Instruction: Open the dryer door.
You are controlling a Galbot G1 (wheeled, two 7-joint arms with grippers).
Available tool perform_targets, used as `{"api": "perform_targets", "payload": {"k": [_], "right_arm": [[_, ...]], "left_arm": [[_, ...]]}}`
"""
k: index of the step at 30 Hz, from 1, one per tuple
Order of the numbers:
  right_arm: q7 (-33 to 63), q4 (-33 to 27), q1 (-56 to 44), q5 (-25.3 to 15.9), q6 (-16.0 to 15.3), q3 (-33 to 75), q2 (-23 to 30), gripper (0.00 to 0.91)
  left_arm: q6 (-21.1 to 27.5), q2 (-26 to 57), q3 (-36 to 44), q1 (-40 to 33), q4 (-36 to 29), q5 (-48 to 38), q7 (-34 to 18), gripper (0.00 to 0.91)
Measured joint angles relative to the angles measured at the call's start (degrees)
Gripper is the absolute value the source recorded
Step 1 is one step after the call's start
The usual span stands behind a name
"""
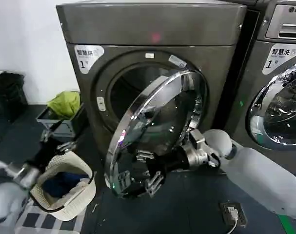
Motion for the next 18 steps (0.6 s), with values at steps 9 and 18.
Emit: {"api": "perform_targets", "payload": {"k": [9, 18], "right_arm": [[-0.38, -5.01, -8.01, -0.73, 0.40, 13.81, -2.11, 0.907], [0.23, -4.20, -23.60, -3.49, 1.36, 32.17, -7.02, 0.907]], "left_arm": [[0.03, -1.81, 11.13, -9.05, 2.48, 1.37, 1.79, 0.907], [-0.12, -4.26, 17.83, -12.55, 2.88, 2.36, 2.29, 0.907]]}}
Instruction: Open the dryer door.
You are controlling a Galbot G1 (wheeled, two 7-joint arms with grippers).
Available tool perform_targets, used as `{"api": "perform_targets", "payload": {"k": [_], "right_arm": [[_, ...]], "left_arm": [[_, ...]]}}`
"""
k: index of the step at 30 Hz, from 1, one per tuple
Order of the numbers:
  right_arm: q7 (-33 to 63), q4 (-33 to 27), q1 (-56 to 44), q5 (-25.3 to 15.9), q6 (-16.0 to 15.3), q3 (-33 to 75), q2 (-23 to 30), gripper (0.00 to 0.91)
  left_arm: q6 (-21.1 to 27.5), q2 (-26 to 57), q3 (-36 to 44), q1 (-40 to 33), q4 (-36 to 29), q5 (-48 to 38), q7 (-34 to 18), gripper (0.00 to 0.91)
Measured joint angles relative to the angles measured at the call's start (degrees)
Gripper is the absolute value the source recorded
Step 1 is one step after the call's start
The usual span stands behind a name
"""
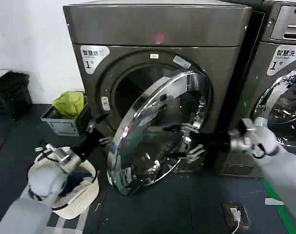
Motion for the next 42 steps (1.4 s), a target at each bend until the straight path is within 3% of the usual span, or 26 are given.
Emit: {"api": "perform_targets", "payload": {"k": [6, 15, 22, 27, 30, 33, 37, 42], "right_arm": [[0.00, 2.53, -19.37, -0.74, 1.95, 18.82, -1.62, 0.907], [-0.43, 6.44, -48.06, 0.03, 4.74, 51.51, 3.23, 0.907], [4.35, 6.64, -64.14, -2.40, 12.18, 71.62, 13.06, 0.907], [6.67, 4.79, -70.33, -4.72, 17.75, 80.83, 21.58, 0.907], [12.71, 4.22, -71.13, -6.70, 20.77, 85.52, 26.76, 0.907], [20.51, 4.56, -70.52, -11.56, 20.18, 89.35, 31.46, 0.907], [35.16, 4.96, -70.18, -20.03, 16.25, 94.01, 37.43, 0.907], [49.65, 4.84, -70.78, -26.45, 12.11, 100.03, 42.38, 0.907]], "left_arm": [[-0.77, -0.64, 4.41, -3.60, 1.07, -0.44, 0.32, 0.907], [-1.97, -2.14, 11.42, -6.59, 0.04, -1.27, 0.54, 0.907], [-2.74, -3.82, 18.05, -8.16, -0.93, -1.31, 0.57, 0.907], [-3.53, -5.31, 22.84, -9.45, -1.04, -1.24, 0.58, 0.907], [-3.85, -6.56, 26.04, -10.69, -0.33, -1.09, 0.59, 0.907], [-4.13, -8.45, 29.27, -12.28, 0.61, -0.73, 0.56, 0.907], [-4.61, -11.83, 33.69, -14.63, 2.84, 0.19, 0.16, 0.907], [-4.63, -16.83, 38.99, -17.77, 6.69, 1.06, -0.40, 0.907]]}}
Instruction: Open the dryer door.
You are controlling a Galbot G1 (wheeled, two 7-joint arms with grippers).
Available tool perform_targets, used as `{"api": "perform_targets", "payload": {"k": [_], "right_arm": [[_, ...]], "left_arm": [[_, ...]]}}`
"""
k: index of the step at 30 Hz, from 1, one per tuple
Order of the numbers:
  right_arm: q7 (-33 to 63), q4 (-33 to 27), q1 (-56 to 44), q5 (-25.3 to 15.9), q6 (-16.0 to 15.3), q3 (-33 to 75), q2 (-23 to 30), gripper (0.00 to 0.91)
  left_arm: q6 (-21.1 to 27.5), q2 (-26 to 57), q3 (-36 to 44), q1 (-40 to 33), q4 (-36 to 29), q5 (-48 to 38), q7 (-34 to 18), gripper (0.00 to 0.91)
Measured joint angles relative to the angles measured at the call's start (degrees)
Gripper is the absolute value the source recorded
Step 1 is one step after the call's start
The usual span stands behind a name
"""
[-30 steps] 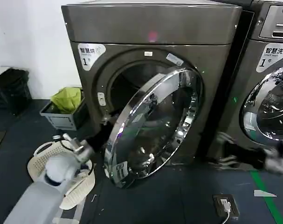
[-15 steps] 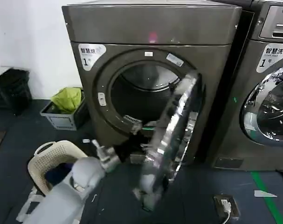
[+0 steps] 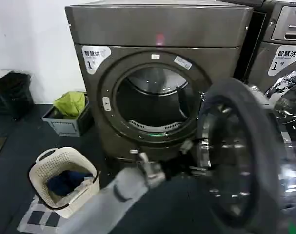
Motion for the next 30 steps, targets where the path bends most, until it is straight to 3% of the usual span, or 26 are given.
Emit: {"api": "perform_targets", "payload": {"k": [5, 8, 12, 19, 24, 30], "right_arm": [[8.11, 1.84, 0.41, -0.87, -0.96, 5.16, 4.92, 0.907], [12.66, 2.59, 1.35, -4.34, -1.40, 7.10, 7.65, 0.907], [19.31, 2.43, 2.23, -9.63, -3.68, 9.34, 10.45, 0.907], [29.45, 1.74, 2.28, -14.10, -9.02, 12.91, 12.39, 0.907], [32.31, -0.01, 1.13, -11.60, -10.11, 13.73, 11.69, 0.907], [31.60, 0.33, 1.14, -9.47, -10.20, 12.32, 11.52, 0.907]], "left_arm": [[0.55, -5.60, 4.24, -2.35, 4.37, 1.62, -1.52, 0.907], [0.87, -8.71, 5.96, -3.45, 6.79, 2.70, -2.47, 0.907], [1.21, -12.19, 7.51, -4.82, 10.25, 4.33, -3.73, 0.907], [4.83, -16.00, 8.09, -6.11, 14.52, 5.50, -6.33, 0.907], [13.64, -13.83, 5.91, -2.79, 7.85, 7.01, -11.18, 0.907], [21.36, -5.85, 2.90, 4.01, -5.39, 1.37, -14.79, 0.907]]}}
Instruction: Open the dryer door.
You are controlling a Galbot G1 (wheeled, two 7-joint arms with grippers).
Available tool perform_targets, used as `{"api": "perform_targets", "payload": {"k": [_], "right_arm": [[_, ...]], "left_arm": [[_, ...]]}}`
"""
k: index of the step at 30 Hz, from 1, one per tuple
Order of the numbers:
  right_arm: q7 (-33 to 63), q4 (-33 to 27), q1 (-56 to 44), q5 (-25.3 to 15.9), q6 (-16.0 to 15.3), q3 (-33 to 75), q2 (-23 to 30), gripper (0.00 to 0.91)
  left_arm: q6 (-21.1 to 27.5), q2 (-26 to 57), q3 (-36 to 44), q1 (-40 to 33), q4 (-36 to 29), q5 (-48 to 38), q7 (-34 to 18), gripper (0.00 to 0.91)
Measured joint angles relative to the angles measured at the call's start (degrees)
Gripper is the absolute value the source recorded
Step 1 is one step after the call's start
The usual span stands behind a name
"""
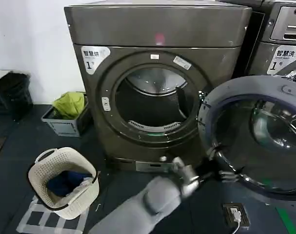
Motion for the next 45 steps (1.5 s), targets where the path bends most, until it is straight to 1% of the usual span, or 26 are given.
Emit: {"api": "perform_targets", "payload": {"k": [3, 6, 8, 10, 12, 14, 16, 18, 20, 22, 25, 30, 33, 37, 38, 41, 45], "right_arm": [[-0.01, 0.38, 0.16, 0.76, -0.62, -0.98, -0.29, 0.907], [0.29, 0.64, 0.04, 0.50, -0.18, -1.99, -0.35, 0.907], [0.44, 0.64, 0.00, 0.11, 0.35, -2.68, -0.38, 0.907], [0.46, 0.66, 0.01, 0.07, 0.37, -3.22, -0.75, 0.907], [0.47, 0.94, 0.24, 0.08, 0.33, -3.86, -1.23, 0.907], [0.40, 1.35, 0.58, 0.11, 0.30, -4.54, -1.66, 0.907], [0.24, 1.79, 0.89, 0.28, 0.29, -5.26, -1.94, 0.907], [0.05, 2.01, 1.12, 0.74, 0.33, -5.90, -2.24, 0.907], [-0.55, 2.22, 1.39, 1.84, 0.25, -6.43, -2.31, 0.907], [-1.11, 2.63, 1.42, 2.49, 0.23, -7.01, -2.08, 0.907], [-1.64, 2.90, 1.26, 3.49, 0.35, -7.88, -1.61, 0.907], [-2.52, 4.14, 1.28, 5.16, 1.17, -9.51, -0.91, 0.907], [-3.15, 5.13, 1.49, 5.90, 2.13, -10.40, -0.27, 0.907], [-3.63, 5.09, 1.23, 6.27, 4.72, -10.91, 0.36, 0.907], [-3.67, 4.95, 1.18, 6.27, 4.97, -10.97, 0.41, 0.907], [-3.71, 4.93, 1.14, 6.28, 5.30, -11.19, 0.53, 0.907], [-3.73, 5.22, 1.46, 5.98, 5.59, -11.61, 0.75, 0.907]], "left_arm": [[4.34, 6.29, -2.63, 3.40, -7.73, -3.66, -2.59, 0.907], [6.18, 12.80, -6.17, 6.83, -14.89, -7.49, -6.13, 0.907], [6.87, 16.95, -9.29, 9.55, -18.70, -9.06, -7.69, 0.907], [8.68, 20.70, -12.91, 12.39, -21.72, -10.85, -9.57, 0.907], [12.06, 24.34, -17.54, 15.43, -24.27, -14.09, -11.14, 0.907], [16.89, 27.61, -22.73, 17.36, -26.52, -18.22, -12.47, 0.907], [22.01, 30.45, -27.27, 18.02, -27.19, -21.54, -15.14, 0.907], [25.68, 33.27, -30.98, 18.24, -27.22, -24.70, -17.10, 0.907], [26.98, 36.01, -32.90, 17.72, -26.42, -28.43, -20.12, 0.907], [27.08, 38.49, -33.84, 16.46, -24.83, -32.65, -23.58, 0.907], [27.07, 42.70, -34.33, 13.40, -21.38, -43.53, -30.61, 0.907], [27.07, 50.26, -33.54, 8.11, -15.69, -64.32, -41.44, 0.907], [27.05, 52.80, -32.45, 5.42, -13.43, -75.92, -46.32, 0.907], [27.04, 54.01, -30.97, 2.65, -10.49, -86.84, -51.47, 0.907], [27.03, 54.09, -30.68, 1.97, -9.57, -89.10, -52.61, 0.907], [27.01, 54.67, -30.36, 0.53, -7.47, -93.76, -53.14, 0.907], [27.00, 55.41, -29.74, 0.02, -6.28, -95.19, -53.26, 0.907]]}}
